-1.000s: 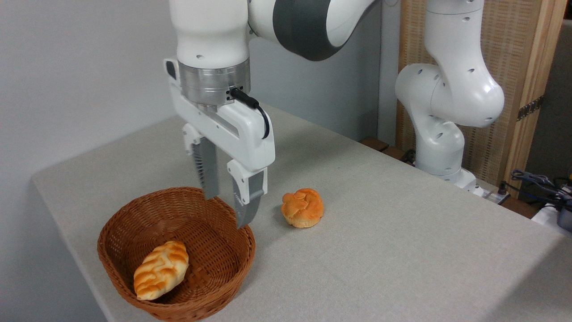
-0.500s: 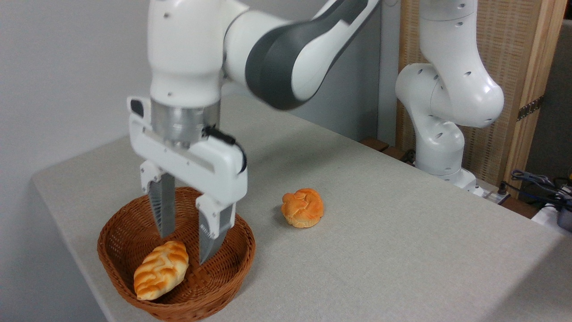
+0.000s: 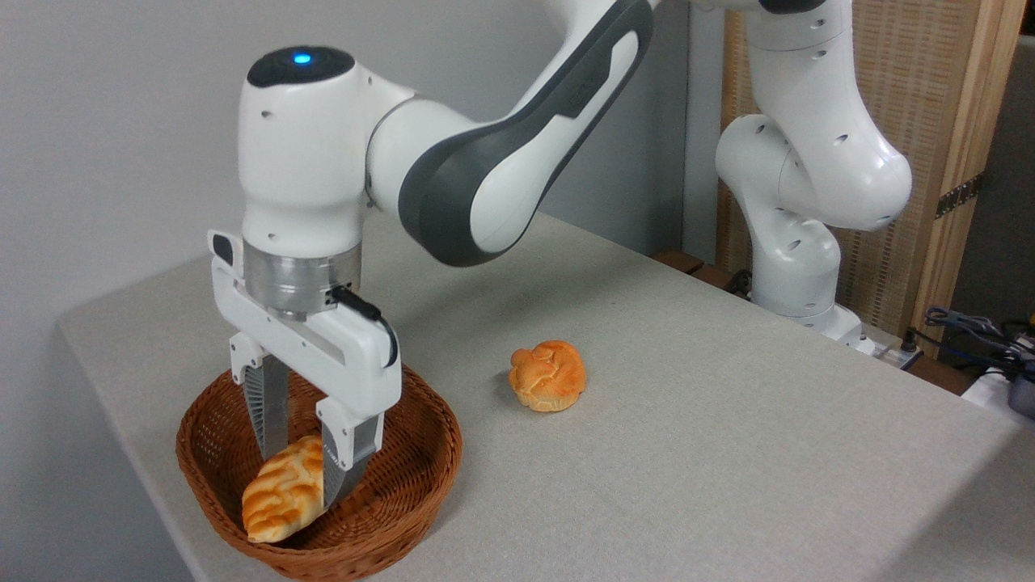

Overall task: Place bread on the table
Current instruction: 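Lower the open gripper into the basket around the braided bread roll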

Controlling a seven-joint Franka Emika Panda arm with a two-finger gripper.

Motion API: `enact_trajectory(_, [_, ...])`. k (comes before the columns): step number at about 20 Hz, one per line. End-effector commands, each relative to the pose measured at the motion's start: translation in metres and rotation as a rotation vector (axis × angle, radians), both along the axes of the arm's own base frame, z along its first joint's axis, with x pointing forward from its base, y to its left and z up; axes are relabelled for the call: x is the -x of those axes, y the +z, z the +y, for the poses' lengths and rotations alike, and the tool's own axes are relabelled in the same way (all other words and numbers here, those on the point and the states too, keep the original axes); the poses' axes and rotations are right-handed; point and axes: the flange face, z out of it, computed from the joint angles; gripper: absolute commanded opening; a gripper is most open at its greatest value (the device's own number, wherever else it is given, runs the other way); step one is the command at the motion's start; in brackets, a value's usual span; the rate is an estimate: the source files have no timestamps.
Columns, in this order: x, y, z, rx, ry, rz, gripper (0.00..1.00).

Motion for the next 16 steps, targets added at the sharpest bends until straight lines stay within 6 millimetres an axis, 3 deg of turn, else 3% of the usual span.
enact_trajectory(1, [-0.005, -0.007, 0.000, -0.033, -0.003, -0.014, 1.00])
enact_trajectory(5, [-0.011, -0.020, -0.001, -0.045, -0.006, -0.022, 1.00])
enact_trajectory(8, [-0.013, -0.029, -0.017, -0.044, -0.034, -0.019, 1.00])
enact_trajectory(13, [-0.013, -0.032, -0.019, -0.043, -0.035, -0.018, 1.00])
enact_trajectory(14, [-0.013, -0.032, -0.019, -0.043, -0.035, -0.018, 0.97])
enact_trajectory(16, [-0.013, -0.030, -0.019, -0.043, -0.038, -0.020, 0.70])
